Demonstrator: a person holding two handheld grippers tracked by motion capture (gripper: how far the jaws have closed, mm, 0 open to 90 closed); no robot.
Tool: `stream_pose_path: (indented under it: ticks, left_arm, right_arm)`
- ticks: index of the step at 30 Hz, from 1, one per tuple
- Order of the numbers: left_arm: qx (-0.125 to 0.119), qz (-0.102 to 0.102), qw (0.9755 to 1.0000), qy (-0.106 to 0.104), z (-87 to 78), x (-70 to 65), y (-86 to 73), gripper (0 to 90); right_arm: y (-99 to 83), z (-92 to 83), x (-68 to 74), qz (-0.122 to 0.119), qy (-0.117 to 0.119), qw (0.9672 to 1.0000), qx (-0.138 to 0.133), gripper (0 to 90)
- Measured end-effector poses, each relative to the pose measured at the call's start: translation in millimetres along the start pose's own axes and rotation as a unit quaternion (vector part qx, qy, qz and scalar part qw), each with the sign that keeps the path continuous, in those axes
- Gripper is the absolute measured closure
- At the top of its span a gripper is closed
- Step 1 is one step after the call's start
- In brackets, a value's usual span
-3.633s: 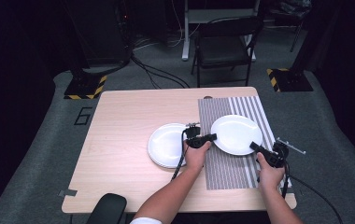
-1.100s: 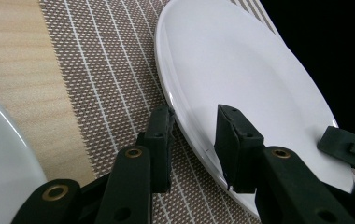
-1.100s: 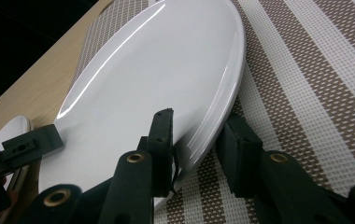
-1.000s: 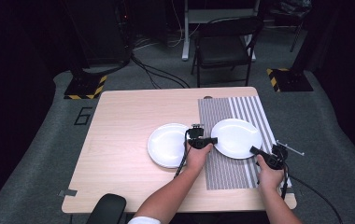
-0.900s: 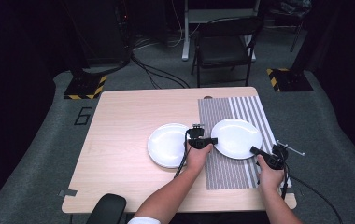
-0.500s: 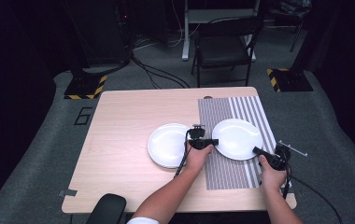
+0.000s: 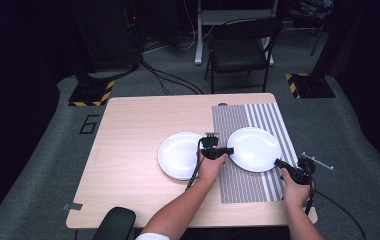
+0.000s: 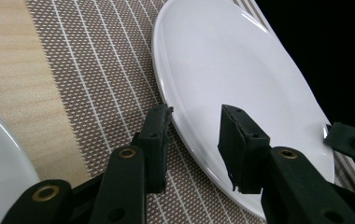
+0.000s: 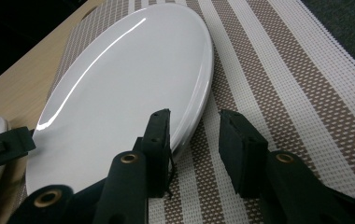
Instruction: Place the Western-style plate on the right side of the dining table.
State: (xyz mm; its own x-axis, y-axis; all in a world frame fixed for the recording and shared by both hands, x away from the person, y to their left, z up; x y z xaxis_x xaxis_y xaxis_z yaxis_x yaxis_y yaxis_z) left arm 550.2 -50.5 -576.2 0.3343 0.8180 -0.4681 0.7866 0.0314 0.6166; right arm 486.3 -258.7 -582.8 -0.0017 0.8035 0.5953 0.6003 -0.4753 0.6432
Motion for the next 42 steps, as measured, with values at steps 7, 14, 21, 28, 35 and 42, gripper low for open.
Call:
stream_pose_path:
  ticks: [7, 14, 21, 28, 35, 42]
  left_arm:
    - [-0.012, 0.003, 0.9999, -0.001, -7.9, 0.8, 5.8, 58.7]
    - [-0.021, 0.005, 0.9998, 0.005, -21.5, 12.2, 11.4, 55.8]
    - [-0.039, 0.012, 0.9991, 0.009, -34.7, 23.0, 20.2, 54.8]
    - [-0.045, 0.038, 0.9982, 0.015, -48.2, 30.9, 24.3, 53.2]
    - [-0.058, 0.038, 0.9974, 0.021, -62.6, 41.1, 27.0, 51.4]
    - [-0.074, 0.031, 0.996, 0.038, -89.3, 65.1, 33.6, 48.6]
  right_arm:
    - [4.1, -7.5, 5.2, -0.016, 0.006, 0.9998, -0.011, 60.2]
    - [-1.2, -10.9, 21.9, -0.062, 0.018, 0.9979, -0.001, 58.4]
    - [-1.2, -14.2, 50.6, -0.145, 0.026, 0.9891, -0.005, 58.4]
    - [-3.8, -12.3, 67.3, -0.157, 0.046, 0.9865, -0.002, 58.0]
    - [-6.6, -8.6, 79.6, -0.166, 0.06, 0.9842, 0.005, 57.4]
    - [-10.7, -3.2, 102.5, -0.184, 0.08, 0.9792, 0.028, 55.4]
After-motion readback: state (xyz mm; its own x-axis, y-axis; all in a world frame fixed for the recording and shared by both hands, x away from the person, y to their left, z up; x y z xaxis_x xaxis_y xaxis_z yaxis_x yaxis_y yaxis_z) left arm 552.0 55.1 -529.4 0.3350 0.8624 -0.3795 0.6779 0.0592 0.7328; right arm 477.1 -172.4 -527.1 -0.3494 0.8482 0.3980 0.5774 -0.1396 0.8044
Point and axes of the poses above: each handheld gripper's, and its own axes: z roughly forward along the jaws, y roughly out of its top, x roughly to its left, the point moved 10 cm from there along z, roughly forward along the jaws, and after that the axes turned 8 degrees about y, right-handed, at the moved point
